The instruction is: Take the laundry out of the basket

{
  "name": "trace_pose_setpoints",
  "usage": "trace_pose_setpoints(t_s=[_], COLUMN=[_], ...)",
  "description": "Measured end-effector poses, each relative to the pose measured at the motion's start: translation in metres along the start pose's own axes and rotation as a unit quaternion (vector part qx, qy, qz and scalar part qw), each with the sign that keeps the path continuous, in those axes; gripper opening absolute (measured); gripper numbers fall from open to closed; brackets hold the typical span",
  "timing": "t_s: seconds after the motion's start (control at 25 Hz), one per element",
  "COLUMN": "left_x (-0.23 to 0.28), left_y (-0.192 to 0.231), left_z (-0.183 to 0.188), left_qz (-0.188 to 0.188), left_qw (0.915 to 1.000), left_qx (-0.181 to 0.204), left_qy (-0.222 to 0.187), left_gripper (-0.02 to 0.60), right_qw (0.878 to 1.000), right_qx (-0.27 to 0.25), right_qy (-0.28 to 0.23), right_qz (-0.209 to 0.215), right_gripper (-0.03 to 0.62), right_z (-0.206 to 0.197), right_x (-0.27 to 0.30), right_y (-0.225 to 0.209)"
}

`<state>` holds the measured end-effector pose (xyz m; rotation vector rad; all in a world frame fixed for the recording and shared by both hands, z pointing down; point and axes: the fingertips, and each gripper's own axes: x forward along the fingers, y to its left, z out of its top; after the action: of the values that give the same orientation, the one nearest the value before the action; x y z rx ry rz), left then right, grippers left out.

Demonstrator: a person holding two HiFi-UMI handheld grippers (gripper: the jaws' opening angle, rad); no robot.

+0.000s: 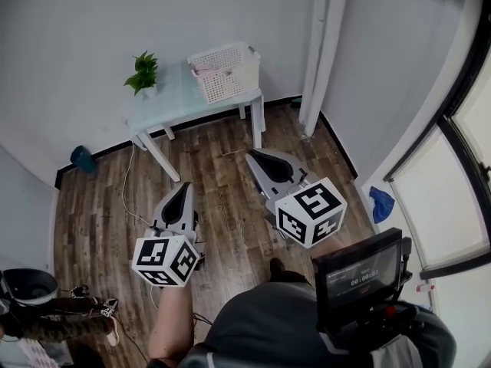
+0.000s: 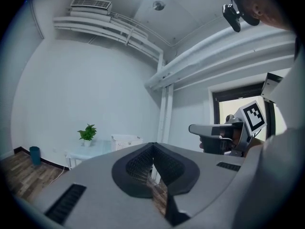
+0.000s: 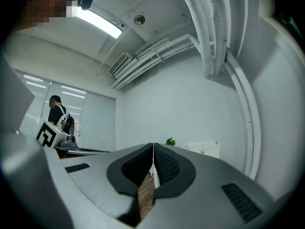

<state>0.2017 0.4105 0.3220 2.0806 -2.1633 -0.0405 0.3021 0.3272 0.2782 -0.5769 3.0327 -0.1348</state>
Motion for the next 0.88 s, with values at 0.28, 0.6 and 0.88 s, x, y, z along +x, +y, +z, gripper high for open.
trace_pose_setpoints(t_s=[0.28,0.6,0.88], left_x=[0.046,0.134,0.171], left_y=[0.004,0.020,0.032], left_z=[0.004,0.015,0.017], left_qz=[0.001,0.034,0.031], left_qw=[1.0000,0.9992,0.9991], left_qx=[0.001,-0.020,-0.024], left_qy=[0.010,0.010,0.016], left_gripper=[0.008,0.009,0.009], right_qw=[1.000,0.999,0.999], right_qx=[-0.021,-0.031,-0.008], right_qy=[0.003,0.011,0.022], right_qz=[0.002,0.018,0.025], right_gripper=[0.017,0.017,0.017], right_z=[0.003,-0.004,-0.012], right_x=[0.024,0.069,0.100], right_y=[-0.040,-0.127,-0.160])
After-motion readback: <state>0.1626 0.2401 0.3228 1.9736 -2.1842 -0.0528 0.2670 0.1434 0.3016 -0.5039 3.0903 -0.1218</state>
